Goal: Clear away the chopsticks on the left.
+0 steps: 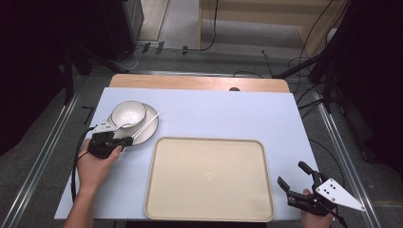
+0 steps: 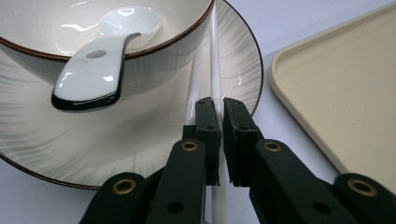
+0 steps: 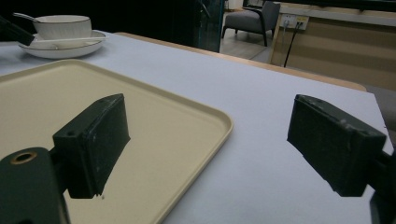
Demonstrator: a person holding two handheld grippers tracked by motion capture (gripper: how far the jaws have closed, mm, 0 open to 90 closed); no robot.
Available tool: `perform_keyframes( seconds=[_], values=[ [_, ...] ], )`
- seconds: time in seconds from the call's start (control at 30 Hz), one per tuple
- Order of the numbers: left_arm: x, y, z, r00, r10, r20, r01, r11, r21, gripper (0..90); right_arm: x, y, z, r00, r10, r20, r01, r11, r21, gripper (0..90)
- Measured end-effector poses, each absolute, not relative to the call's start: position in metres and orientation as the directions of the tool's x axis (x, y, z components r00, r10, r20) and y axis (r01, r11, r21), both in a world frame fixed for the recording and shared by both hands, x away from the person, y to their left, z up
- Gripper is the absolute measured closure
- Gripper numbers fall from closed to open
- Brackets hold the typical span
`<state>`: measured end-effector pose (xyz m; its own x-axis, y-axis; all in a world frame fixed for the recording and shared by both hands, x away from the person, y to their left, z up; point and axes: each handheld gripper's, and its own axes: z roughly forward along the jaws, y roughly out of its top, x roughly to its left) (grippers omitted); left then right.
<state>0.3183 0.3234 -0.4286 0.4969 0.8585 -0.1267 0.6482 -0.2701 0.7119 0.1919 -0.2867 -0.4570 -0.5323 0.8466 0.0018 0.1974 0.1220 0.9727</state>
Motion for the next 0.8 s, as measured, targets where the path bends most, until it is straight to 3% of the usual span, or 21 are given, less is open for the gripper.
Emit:
perform_keyframes(
  seconds=[0.8],
  values=[
    [0.285,0.288,-0.415,0.558,0.807,-0.196,0.626,-0.254,0.737,85.7,0.191,-0.287,-0.456,-0.541,0.841,0.000,0.190,0.122,0.974,13.1]
  ],
)
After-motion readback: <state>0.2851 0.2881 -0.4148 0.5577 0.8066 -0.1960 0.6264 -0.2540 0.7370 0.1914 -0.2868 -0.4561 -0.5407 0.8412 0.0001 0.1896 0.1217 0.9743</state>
